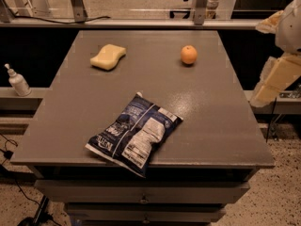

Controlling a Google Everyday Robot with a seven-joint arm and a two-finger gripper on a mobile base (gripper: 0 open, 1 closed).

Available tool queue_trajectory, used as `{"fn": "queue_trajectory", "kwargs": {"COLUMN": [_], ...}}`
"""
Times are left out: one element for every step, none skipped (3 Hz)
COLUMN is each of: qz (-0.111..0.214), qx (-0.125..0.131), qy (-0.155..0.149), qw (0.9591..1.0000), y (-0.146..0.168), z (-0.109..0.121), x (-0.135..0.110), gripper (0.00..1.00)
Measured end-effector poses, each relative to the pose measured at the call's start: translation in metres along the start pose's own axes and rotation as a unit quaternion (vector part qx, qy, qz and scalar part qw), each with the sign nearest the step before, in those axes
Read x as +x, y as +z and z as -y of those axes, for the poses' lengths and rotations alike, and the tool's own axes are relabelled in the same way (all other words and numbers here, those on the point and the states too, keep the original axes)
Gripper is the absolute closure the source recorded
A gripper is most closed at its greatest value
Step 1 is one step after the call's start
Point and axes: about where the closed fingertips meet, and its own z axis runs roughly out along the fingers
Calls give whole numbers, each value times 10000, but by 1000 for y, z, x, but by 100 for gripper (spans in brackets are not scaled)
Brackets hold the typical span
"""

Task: Move orange near blue chip bag

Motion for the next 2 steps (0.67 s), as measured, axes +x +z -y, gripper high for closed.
{"fn": "queue_trajectory", "kwargs": {"qz": [386,955], "qx": [215,324], "qy": [191,706], "qw": [9988,9924], "y": [25,55], "z": [42,88], "x": [1,0], "gripper": [0,0]}}
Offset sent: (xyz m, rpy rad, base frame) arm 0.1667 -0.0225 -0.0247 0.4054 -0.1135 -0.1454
